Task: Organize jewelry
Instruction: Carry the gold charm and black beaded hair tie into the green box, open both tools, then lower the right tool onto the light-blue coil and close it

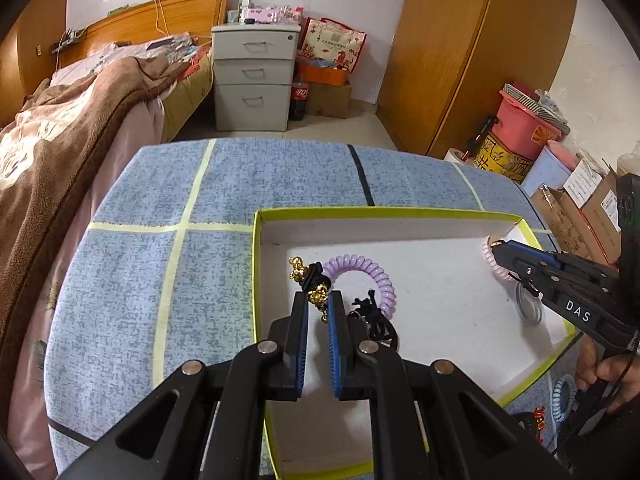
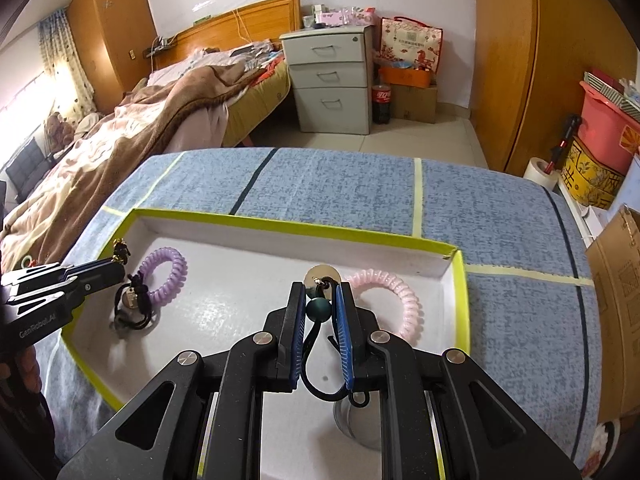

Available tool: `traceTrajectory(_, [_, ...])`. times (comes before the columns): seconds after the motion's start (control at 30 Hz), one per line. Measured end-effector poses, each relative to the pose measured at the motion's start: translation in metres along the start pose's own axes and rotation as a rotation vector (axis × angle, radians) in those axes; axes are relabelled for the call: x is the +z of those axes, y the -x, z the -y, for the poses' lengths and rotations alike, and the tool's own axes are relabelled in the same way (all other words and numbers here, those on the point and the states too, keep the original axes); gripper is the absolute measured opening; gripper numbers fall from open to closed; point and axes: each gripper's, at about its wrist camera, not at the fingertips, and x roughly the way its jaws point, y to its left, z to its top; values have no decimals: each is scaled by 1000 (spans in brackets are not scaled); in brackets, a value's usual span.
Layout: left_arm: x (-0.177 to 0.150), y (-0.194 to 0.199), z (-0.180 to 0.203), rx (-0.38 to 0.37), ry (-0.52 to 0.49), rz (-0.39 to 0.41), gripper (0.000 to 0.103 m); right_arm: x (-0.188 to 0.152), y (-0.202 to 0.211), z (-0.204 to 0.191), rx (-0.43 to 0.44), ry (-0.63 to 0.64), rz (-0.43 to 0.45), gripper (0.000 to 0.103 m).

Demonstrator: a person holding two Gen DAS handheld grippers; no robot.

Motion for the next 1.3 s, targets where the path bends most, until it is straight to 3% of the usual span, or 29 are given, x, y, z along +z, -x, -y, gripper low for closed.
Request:
traceTrajectory(0.5, [0, -5, 0, -19, 1, -13, 11, 0, -8, -2, -8, 13, -13, 16])
traceTrajectory(0.6, [1, -4, 0, -26, 4, -6, 21, 0, -8, -4, -8, 21, -12, 22])
traceTrajectory(0.7, [0, -2, 0, -35, 0, -3, 30, -1, -8, -5, 1, 16, -12, 35])
traceTrajectory(1.2, [-8, 35, 5, -50, 9, 63, 45, -10, 29, -5, 16, 3, 44, 37])
traceTrajectory(1.3, [-15, 49, 11, -55, -2, 83, 47, -17, 48, -5, 26, -8, 69, 43])
